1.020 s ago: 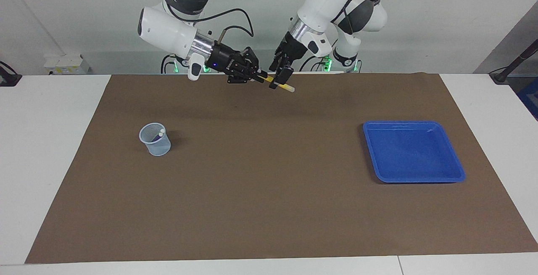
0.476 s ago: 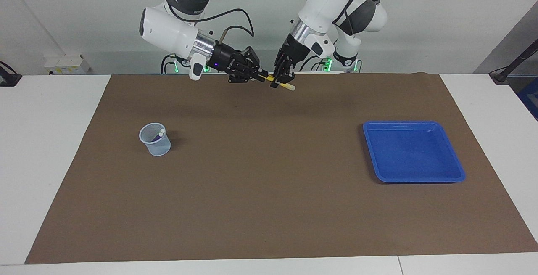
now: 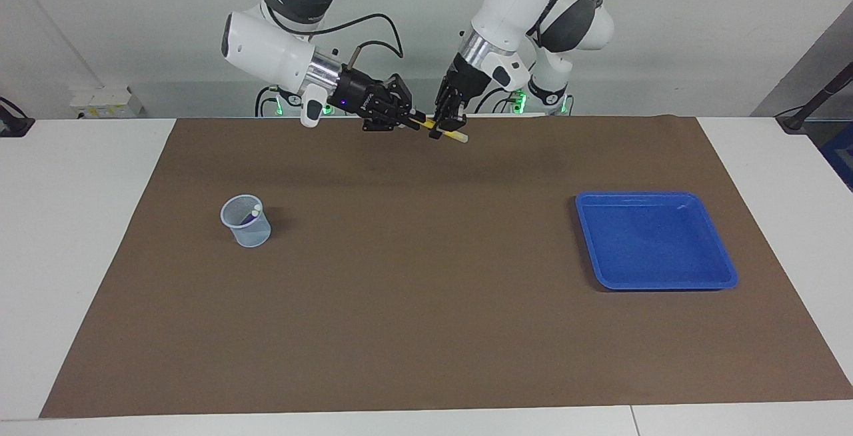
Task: Right arm passes pens to left for tray arrangement
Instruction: 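Grasp the yellow pen tip with the left gripper from the right gripper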
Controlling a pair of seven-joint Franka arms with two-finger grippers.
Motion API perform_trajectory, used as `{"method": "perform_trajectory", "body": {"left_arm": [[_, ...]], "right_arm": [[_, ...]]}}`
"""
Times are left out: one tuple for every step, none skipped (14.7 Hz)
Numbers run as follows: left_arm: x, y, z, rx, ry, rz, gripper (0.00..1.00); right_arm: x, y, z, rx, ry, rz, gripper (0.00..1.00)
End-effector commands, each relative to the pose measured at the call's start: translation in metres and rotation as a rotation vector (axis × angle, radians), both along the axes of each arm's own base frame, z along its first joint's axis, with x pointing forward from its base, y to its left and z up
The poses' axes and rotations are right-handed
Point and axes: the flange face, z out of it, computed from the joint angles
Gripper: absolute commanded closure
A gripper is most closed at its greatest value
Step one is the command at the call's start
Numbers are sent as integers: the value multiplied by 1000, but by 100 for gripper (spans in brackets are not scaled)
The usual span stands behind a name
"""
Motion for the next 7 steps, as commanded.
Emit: {"method": "perform_trajectory", "body": {"left_arm": [[-8, -8, -1, 43, 9, -20, 100], [-8, -8, -2, 48, 5, -23, 100], [-7, -8, -2, 47, -1, -26, 100], [-6, -7, -1, 47, -6, -31, 100], [-4, -4, -4, 52, -7, -33, 100], [-1, 1, -7, 65, -25, -68, 100], [5, 10, -8, 74, -40, -103, 100]], "right_arm": [[0, -5, 8, 11, 2, -25, 29], [0, -5, 8, -12, -9, -10, 0], [1, -6, 7, -21, -8, -1, 0], [1, -8, 7, -20, -4, 5, 0], [1, -9, 7, -22, -1, 10, 0], [1, -11, 7, -29, 0, 18, 0], [3, -15, 6, -44, 1, 24, 0]]}}
